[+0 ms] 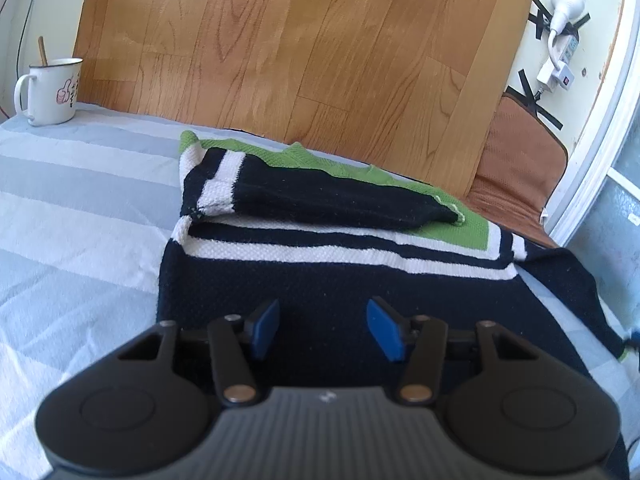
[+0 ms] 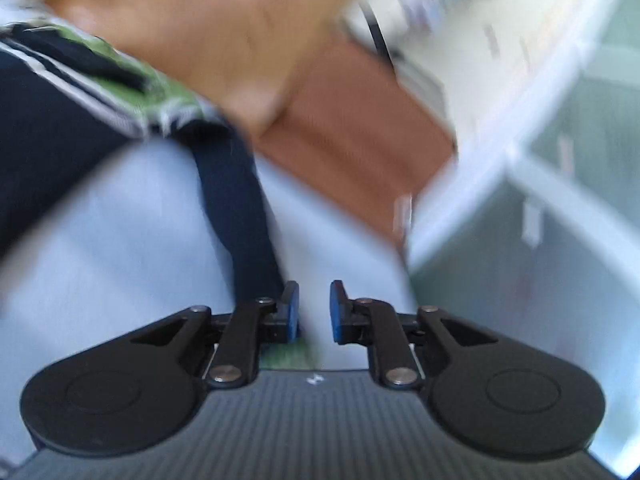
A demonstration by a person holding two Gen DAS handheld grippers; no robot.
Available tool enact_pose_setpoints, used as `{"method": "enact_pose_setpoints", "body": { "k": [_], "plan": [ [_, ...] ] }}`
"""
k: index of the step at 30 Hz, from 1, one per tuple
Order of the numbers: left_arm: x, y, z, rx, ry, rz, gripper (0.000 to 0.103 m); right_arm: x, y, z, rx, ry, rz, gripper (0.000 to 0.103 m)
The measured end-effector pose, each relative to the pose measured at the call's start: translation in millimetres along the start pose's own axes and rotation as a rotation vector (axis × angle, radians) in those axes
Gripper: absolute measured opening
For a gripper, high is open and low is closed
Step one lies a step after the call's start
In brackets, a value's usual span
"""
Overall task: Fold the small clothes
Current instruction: 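Grasp the green-cuffed sleeve with the right gripper and lift it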
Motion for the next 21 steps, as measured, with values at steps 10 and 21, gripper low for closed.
{"method": "enact_pose_setpoints", "body": {
  "k": [10, 21],
  "plan": [
    [-1, 0, 2, -0.025, -0.009, 0.001, 0.051, -11, -25, 10, -1.307, -0.560, -0.076, 0.053],
    [0, 0, 0, -0.014, 0.003, 0.005, 0.052, -101, -102, 15, -1.022, -0.477, -0.159, 0.053]
  ]
}}
Point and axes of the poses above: each gripper's, at about its wrist camera, not at the fingertips, and x roughly against the way its jaws point, z to its right, y to its underside, the point moved 9 cm from there along -x, roughly the way its jaws point, and after that the axes turned 2 degrees about -x, right-handed, at the moved point
